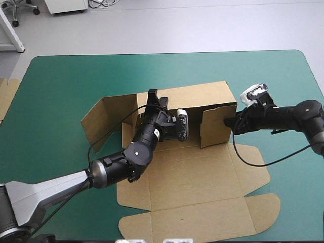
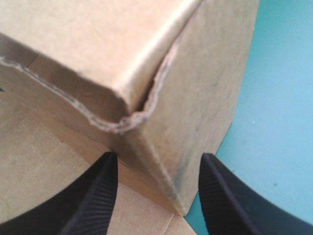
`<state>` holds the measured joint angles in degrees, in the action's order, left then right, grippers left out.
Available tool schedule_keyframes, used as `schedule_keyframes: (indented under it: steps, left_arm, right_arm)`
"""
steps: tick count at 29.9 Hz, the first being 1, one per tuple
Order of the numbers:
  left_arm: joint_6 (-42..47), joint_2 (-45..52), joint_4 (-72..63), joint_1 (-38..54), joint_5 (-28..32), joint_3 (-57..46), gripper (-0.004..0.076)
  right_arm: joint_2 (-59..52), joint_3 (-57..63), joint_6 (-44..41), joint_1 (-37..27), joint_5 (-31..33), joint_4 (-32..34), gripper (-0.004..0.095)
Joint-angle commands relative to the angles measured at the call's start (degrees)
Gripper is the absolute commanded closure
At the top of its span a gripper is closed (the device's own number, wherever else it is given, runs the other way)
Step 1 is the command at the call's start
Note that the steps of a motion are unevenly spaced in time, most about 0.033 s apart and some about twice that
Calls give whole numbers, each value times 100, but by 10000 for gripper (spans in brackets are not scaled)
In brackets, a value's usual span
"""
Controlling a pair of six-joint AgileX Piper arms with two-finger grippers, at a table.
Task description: Fold the box
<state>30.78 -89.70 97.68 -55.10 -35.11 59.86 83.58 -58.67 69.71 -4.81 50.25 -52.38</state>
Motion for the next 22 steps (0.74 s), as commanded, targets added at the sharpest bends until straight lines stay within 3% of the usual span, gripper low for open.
schedule_keyframes:
  steps: [1, 9, 17, 22]
  left_arm:
    - [86, 209, 365, -33, -96, 177, 734]
    - [86, 209, 365, -33, -116, 177, 734]
    - [90, 209, 365, -33, -105, 177, 734]
    - [89, 209, 365, -33, -70, 177, 734]
  right_arm:
    - [-195, -124, -35, 174, -439, -279, 426]
    - [-195, -124, 8, 327, -834, -603, 463]
    - [-195, -124, 1091, 327, -1094, -1525, 467]
    - [-149, -124, 1595, 327, -1471, -1600, 456]
